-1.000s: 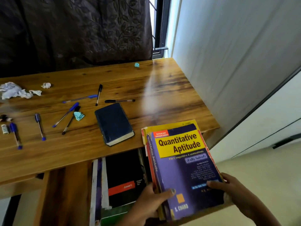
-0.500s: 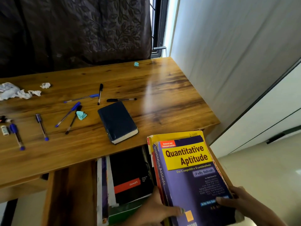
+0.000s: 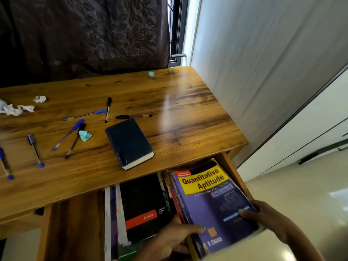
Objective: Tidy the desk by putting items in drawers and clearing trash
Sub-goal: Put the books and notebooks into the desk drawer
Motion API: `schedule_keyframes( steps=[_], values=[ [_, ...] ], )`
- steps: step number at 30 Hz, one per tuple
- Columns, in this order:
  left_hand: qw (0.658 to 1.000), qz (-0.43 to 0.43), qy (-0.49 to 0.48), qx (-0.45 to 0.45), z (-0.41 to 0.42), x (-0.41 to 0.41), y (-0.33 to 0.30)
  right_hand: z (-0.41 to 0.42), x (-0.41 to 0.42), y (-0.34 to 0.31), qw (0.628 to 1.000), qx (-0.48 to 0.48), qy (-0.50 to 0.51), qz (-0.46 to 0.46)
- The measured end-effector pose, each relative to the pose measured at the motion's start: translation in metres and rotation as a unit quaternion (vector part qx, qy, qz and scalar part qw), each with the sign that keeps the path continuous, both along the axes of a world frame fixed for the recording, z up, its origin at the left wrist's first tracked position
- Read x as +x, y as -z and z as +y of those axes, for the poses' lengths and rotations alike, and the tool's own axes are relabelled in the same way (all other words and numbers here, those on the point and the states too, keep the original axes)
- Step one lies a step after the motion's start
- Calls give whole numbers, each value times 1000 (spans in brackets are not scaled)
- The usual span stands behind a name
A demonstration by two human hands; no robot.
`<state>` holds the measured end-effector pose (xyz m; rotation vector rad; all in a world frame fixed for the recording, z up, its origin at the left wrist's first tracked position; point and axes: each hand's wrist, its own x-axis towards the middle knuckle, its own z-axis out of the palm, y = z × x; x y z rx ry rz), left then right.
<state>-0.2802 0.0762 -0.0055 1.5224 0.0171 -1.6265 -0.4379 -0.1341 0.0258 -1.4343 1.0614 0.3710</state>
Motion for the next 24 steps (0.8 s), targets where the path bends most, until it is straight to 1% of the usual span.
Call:
schedule_keyframes(
  steps=[2,4,6,8,12,14,17,18,20,22,24],
  values=[
    [1000,-29,3,4,-8,11,5,-4,18,6,999,-39,-2,6],
    [997,-76,9,16,-17,20,10,-5,34,14,992,-118,-30,20],
    [991,-135,21,9,-22,22,12,-3,45,20,972,-216,-77,44],
    [982,-185,41,-2,-24,20,15,1,51,18,951,-290,-98,47],
    [975,-217,47,-5,-22,13,21,6,56,12,905,-409,-111,25],
    [971,-236,31,4,-20,16,28,8,61,15,901,-412,-134,6],
    [980,-198,6,5,-20,15,34,17,72,29,905,-381,-187,-18],
    [980,-198,10,6,-21,13,38,21,74,35,903,-374,-212,-9],
    [979,-205,5,13,-25,9,43,30,76,45,891,-371,-260,38],
    [979,-202,4,25,-30,7,43,37,71,54,867,-389,-297,93],
    [978,-206,14,27,-34,4,44,40,64,60,850,-403,-314,125]
  ],
)
